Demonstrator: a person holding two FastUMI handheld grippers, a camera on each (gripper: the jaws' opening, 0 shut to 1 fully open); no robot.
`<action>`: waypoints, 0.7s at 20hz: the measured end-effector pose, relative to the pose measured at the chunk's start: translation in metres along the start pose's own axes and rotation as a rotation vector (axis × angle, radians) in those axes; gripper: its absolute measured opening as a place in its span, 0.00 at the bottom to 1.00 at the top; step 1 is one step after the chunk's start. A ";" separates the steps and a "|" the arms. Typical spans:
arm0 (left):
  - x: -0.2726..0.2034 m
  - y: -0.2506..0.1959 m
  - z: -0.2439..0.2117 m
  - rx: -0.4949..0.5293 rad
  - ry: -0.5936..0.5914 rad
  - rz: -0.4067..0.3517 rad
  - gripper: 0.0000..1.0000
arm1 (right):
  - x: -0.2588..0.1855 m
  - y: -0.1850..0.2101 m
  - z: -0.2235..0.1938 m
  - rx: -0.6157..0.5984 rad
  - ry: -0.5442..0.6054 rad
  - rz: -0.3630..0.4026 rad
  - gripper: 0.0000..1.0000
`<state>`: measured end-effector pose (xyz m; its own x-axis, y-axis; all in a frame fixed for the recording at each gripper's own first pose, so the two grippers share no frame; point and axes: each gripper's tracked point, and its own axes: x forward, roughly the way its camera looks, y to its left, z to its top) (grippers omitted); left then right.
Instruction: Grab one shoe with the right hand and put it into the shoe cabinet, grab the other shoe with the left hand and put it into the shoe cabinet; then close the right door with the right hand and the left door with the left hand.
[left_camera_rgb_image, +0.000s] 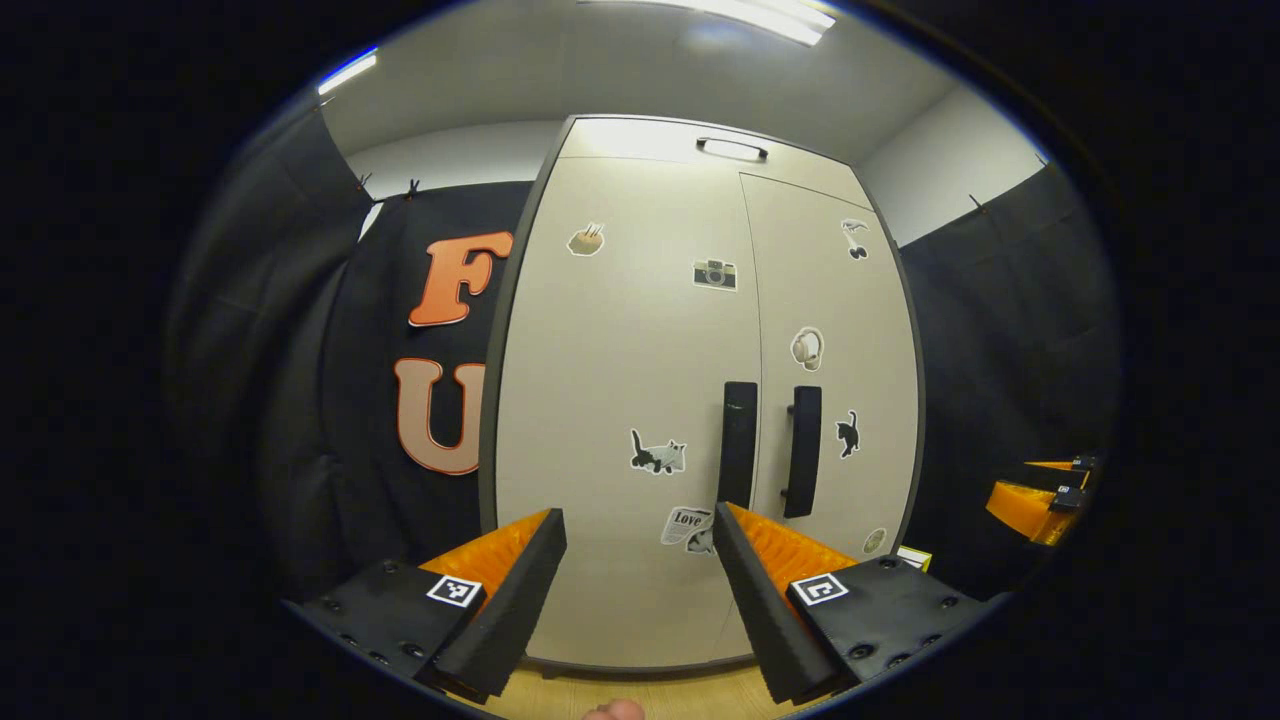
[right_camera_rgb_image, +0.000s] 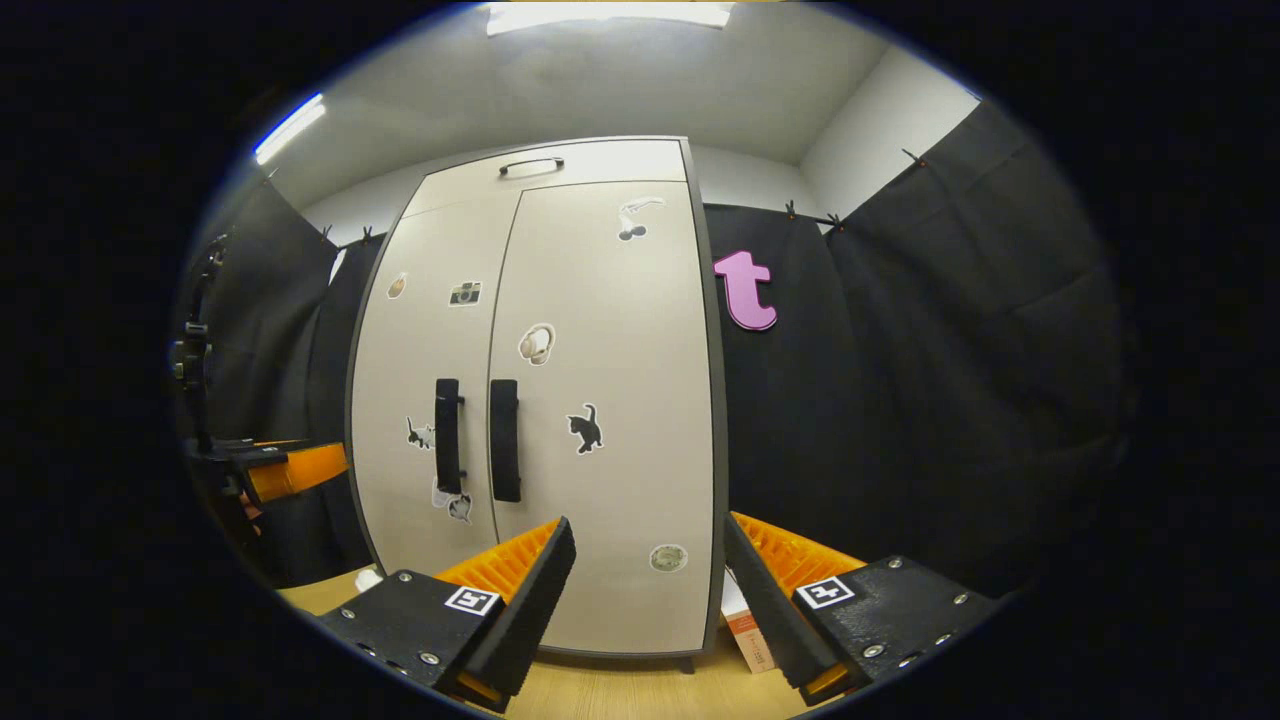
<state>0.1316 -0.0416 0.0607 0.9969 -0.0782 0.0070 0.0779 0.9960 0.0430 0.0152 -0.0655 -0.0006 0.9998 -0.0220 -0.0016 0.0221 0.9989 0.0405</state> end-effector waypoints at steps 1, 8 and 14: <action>-0.008 0.003 0.000 0.003 -0.001 0.008 0.96 | -0.002 0.003 -0.002 0.001 0.004 0.007 0.92; -0.037 0.015 -0.024 0.011 0.023 0.046 0.96 | -0.009 0.010 -0.012 0.013 0.022 0.028 0.92; -0.043 0.015 -0.029 0.007 0.017 0.064 0.97 | -0.010 0.008 -0.021 0.020 0.043 0.024 0.92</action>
<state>0.0899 -0.0221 0.0321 0.9999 -0.0136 -0.0067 0.0139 0.9987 0.0497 0.0053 -0.0568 -0.0209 0.9991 0.0040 -0.0431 -0.0014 0.9981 0.0609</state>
